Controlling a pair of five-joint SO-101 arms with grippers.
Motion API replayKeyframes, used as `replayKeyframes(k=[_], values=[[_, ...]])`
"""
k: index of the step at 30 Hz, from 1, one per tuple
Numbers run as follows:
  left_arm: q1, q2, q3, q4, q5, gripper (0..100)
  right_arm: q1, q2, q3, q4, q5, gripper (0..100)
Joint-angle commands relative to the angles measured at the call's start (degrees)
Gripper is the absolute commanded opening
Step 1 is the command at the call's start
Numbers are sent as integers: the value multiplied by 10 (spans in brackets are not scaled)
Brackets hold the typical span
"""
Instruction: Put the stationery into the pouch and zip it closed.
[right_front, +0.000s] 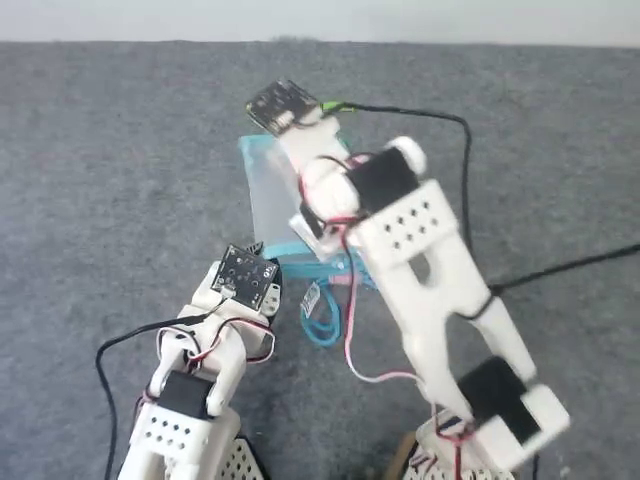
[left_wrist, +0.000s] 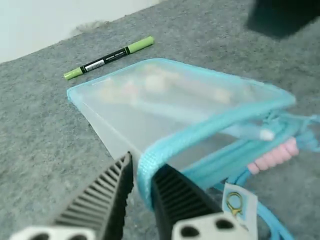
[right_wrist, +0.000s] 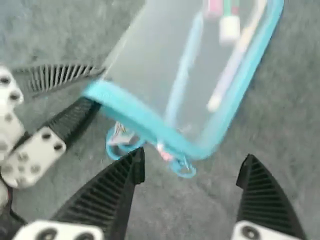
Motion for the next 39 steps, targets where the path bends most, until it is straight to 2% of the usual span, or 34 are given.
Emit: replayKeyframes(k=[1, 4, 7, 10, 13, 17, 23, 27, 29, 32, 35, 39], values=[[8, -9, -12, -11, 1, 12, 29, -80, 73, 7, 32, 298], [26, -9, -12, -10, -3, 12, 80, -117, 171, -65, 54, 299], [90, -9, -13, 17, -51, 19, 122, -130, 280, -169, 70, 298], [149, -9, -13, 55, -76, 109, 138, -124, 359, -240, 69, 298], [160, -9, -27, 84, -76, 221, 140, -113, 396, -270, 67, 298], [103, -9, -80, 128, -76, 246, 141, -115, 408, -274, 66, 298], [-84, -9, -132, 124, -75, 246, 140, -103, 425, -300, 50, 297], [-162, -4, -131, 19, -39, 246, 140, -84, 470, -352, 30, 297], [-172, -3, -124, -51, -30, 246, 141, -77, 486, -363, 30, 297], [-172, 17, -122, -105, -26, 246, 144, -76, 496, -370, 30, 297], [-172, 88, -124, -189, -26, 246, 147, -73, 500, -395, 29, 297], [-171, 263, -175, -323, -23, 246, 145, -74, 540, -444, 29, 297]])
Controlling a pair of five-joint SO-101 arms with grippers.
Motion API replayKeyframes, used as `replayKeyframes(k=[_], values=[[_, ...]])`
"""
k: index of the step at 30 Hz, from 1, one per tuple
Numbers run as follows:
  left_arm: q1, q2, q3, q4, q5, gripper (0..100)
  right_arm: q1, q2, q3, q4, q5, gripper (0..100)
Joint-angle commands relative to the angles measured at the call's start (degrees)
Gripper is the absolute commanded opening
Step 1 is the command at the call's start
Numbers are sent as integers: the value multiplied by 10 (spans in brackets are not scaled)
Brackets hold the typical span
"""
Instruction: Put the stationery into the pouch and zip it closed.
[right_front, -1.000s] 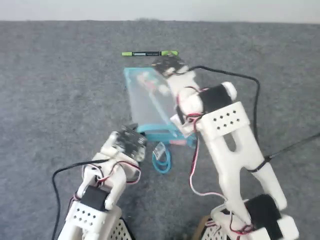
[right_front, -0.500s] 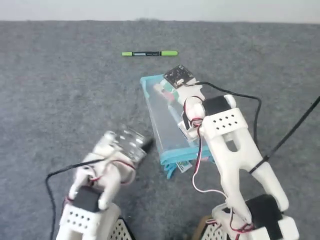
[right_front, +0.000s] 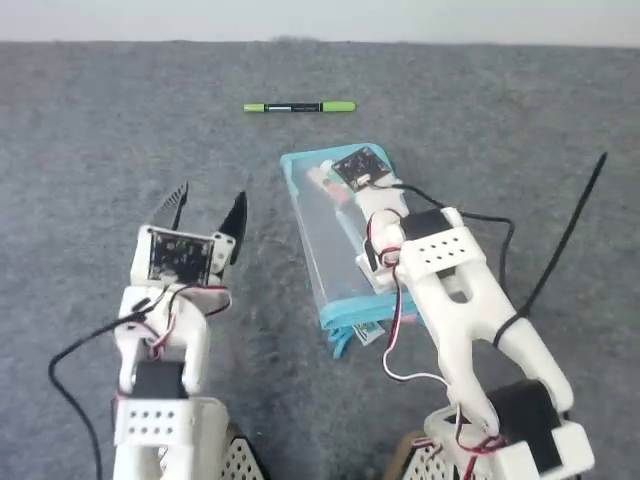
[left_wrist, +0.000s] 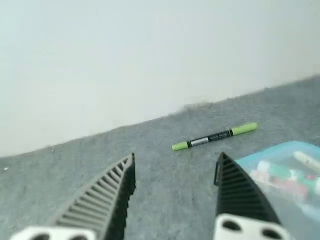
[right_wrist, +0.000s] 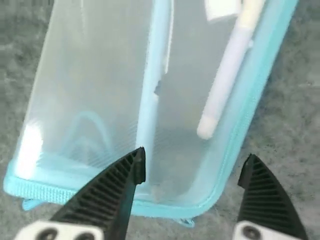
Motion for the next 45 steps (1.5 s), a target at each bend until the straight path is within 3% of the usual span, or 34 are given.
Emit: replayKeyframes(k=[1, 8, 18, 24, 28, 33, 36, 40, 45], values=[[-2, 187, -107, -101, 24, 246, 5, -5, 18, -41, -5, 297], [2, 641, -479, -32, 104, 246, 7, -4, 36, -74, -5, 297], [-2, 1145, -998, 11, 258, 246, 5, -4, 47, -91, -5, 297], [-4, 1419, -1342, -25, 236, 246, 2, -4, 47, -87, -5, 297], [3, 1567, -1574, 39, 238, 246, 2, -4, 47, -87, -5, 297], [20, 1714, -1822, 184, 235, 246, 2, -4, 47, -88, -5, 297], [36, 1732, -1809, 235, 204, 246, 2, -3, 47, -88, -5, 297], [60, 1716, -1818, 372, 136, 246, 2, -3, 47, -87, -5, 297], [64, 1673, -1816, 529, 123, 246, 2, -3, 47, -87, -5, 297]])
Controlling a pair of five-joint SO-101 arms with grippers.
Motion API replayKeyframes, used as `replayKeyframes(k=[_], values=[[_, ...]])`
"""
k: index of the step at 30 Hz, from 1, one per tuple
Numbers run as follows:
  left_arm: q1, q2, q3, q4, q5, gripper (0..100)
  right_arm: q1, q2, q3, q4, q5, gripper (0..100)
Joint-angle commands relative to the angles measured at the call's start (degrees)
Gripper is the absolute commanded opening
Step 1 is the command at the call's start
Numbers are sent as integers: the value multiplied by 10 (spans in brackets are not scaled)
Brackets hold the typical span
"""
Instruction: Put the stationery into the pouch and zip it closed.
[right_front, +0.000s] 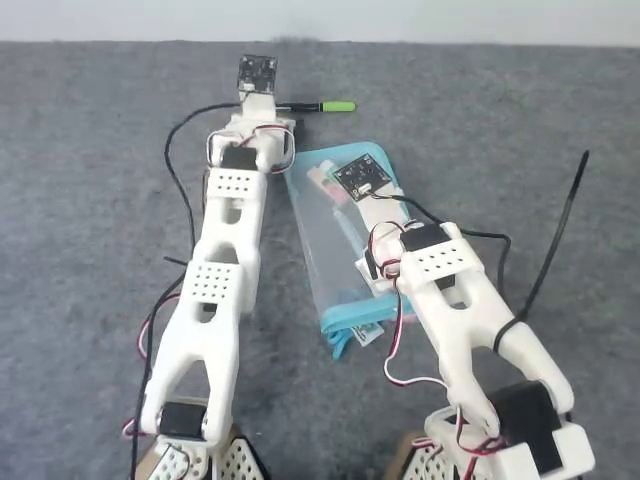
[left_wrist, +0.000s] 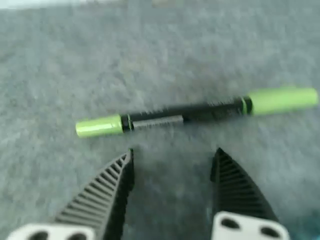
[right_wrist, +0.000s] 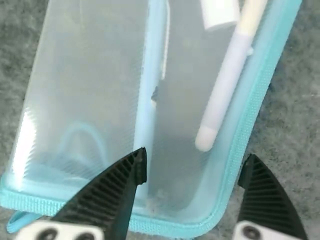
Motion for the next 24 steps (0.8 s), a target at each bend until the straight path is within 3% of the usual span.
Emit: replayKeyframes(k=[1, 7, 18, 21, 24], values=[[4, -55, -19, 91, -12, 246, 0, -3, -2, -7, -5, 297], [-35, -97, -22, 15, -10, 246, 0, -3, 11, -11, -6, 297], [-33, -1, -22, -389, -10, 246, 0, -3, 13, -21, -6, 297], [-27, 33, -22, -416, -10, 246, -7, -3, 13, -18, -5, 297], [-20, 47, -22, -379, -10, 246, -22, -3, 13, -17, -5, 297]])
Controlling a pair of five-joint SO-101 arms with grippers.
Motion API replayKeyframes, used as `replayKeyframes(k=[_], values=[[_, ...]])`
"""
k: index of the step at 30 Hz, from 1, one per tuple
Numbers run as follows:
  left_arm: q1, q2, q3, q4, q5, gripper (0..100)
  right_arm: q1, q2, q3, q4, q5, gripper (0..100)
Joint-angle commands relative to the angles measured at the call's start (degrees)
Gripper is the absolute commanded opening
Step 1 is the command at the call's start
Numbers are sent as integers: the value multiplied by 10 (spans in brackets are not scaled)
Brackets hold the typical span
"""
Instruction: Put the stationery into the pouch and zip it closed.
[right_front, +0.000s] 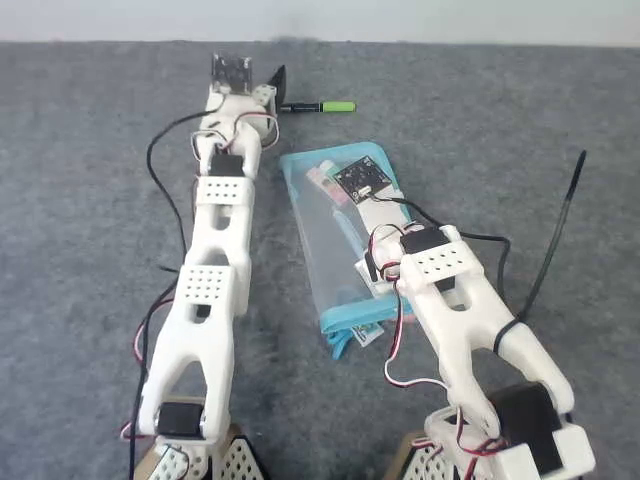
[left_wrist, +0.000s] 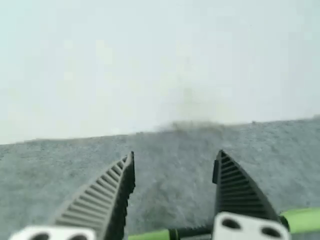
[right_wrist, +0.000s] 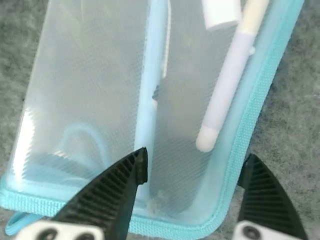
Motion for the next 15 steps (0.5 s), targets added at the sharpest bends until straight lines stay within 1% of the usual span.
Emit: replayKeyframes(k=[1, 5, 7, 12, 15], values=[[14, -11, -19, 33, -2, 246, -27, -2, 1, -3, -4, 297], [23, -46, -6, 127, 0, 246, -36, -2, 1, -2, -4, 296], [25, -75, 28, 156, 25, 246, -36, -2, 1, 7, -4, 296], [11, -133, 118, 151, 141, 246, -35, -2, 2, 9, -4, 296], [8, -149, 140, 150, 149, 246, -36, -2, 2, 9, -4, 296]])
